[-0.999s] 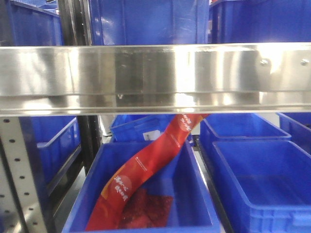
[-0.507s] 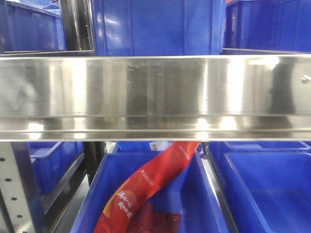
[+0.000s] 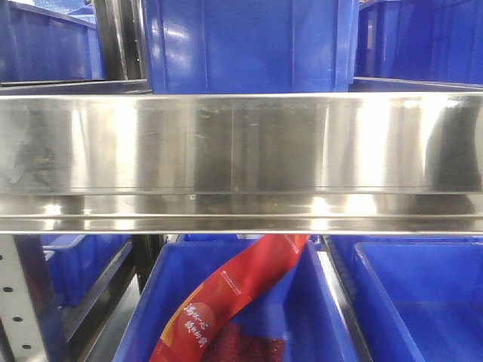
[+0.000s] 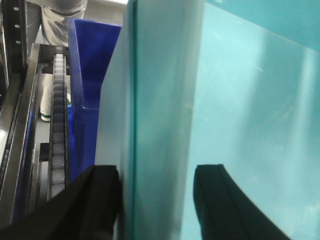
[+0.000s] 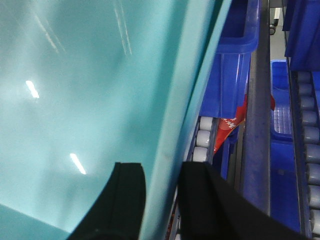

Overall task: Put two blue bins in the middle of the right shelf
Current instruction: 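Raise the held bin with both grippers above the shelf's steel rail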

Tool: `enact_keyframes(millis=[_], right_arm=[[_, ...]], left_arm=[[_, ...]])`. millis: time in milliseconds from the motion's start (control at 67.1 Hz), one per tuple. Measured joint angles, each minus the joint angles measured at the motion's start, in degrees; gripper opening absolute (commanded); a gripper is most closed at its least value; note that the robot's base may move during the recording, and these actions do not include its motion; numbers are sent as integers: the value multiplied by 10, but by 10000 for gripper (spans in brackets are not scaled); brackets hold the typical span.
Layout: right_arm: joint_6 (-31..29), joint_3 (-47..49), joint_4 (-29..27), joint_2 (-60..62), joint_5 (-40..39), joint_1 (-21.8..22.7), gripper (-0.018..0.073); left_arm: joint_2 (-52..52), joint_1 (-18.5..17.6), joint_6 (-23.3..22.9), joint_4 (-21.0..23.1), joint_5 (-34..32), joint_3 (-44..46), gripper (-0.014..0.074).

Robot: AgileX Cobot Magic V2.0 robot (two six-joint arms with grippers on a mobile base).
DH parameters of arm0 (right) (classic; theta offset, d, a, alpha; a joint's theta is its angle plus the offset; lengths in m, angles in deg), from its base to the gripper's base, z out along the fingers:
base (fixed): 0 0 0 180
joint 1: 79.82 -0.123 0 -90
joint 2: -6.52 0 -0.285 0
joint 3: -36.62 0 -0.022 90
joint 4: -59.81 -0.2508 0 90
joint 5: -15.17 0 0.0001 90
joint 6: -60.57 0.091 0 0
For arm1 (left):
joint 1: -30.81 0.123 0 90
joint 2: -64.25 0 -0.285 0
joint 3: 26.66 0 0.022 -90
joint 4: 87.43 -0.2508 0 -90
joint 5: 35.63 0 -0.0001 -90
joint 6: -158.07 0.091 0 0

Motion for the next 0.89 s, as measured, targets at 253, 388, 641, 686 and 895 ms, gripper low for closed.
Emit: enact_keyframes(millis=[253,388,641,686,895], right_arm=[[0,0,0,0,0,0,-154],[0,0,0,0,0,0,-154],[0,0,0,0,0,0,-154],[0,0,0,0,0,0,-154],[0,0,0,0,0,0,-154]], left_arm=[[0,0,0,0,0,0,-111],[0,0,0,0,0,0,-111],[0,0,0,0,0,0,-111],[0,0,0,0,0,0,-111],[0,0,0,0,0,0,-111]])
